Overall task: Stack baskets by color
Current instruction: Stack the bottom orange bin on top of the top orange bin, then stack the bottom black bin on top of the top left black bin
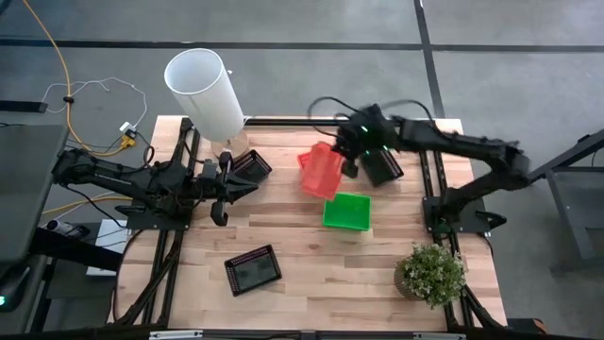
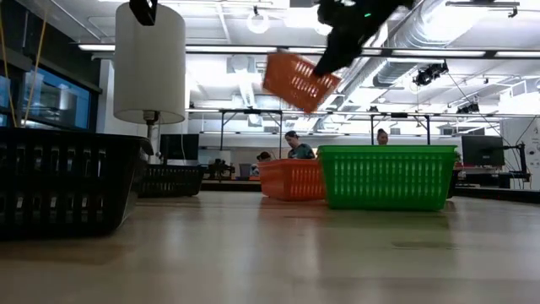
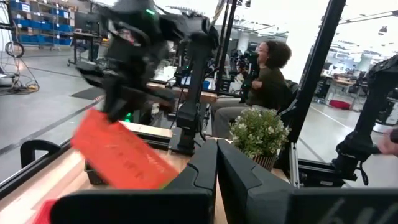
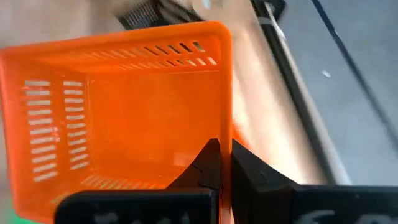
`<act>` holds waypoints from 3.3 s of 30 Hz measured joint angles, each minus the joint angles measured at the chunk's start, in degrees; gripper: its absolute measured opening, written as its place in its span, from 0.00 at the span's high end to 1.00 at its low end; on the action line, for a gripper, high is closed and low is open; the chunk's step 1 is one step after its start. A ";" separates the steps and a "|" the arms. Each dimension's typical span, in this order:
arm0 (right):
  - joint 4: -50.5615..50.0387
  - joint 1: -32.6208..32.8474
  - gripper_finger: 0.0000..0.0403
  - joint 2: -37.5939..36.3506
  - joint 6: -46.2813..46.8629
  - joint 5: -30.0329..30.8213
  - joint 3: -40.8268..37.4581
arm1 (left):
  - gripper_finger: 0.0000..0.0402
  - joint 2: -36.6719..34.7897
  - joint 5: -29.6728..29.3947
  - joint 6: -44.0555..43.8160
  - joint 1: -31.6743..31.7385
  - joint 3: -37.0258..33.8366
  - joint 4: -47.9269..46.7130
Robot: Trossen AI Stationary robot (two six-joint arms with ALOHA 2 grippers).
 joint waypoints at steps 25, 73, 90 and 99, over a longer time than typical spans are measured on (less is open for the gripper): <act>-38.70 -4.81 1.00 41.12 -31.90 -3.13 43.54 | 1.00 0.02 -1.11 -1.51 -0.09 0.00 0.07; -41.96 -4.21 0.51 17.21 -6.96 -20.43 21.45 | 1.00 0.02 -1.07 -1.40 -0.02 -0.02 -1.88; 51.97 19.27 0.51 -28.76 29.72 7.51 -41.79 | 1.00 0.02 -2.58 -0.94 -0.02 -0.02 -1.75; 56.24 21.25 0.52 -28.15 27.13 8.08 -43.56 | 1.00 0.02 -2.58 -0.99 -0.02 -0.02 -1.74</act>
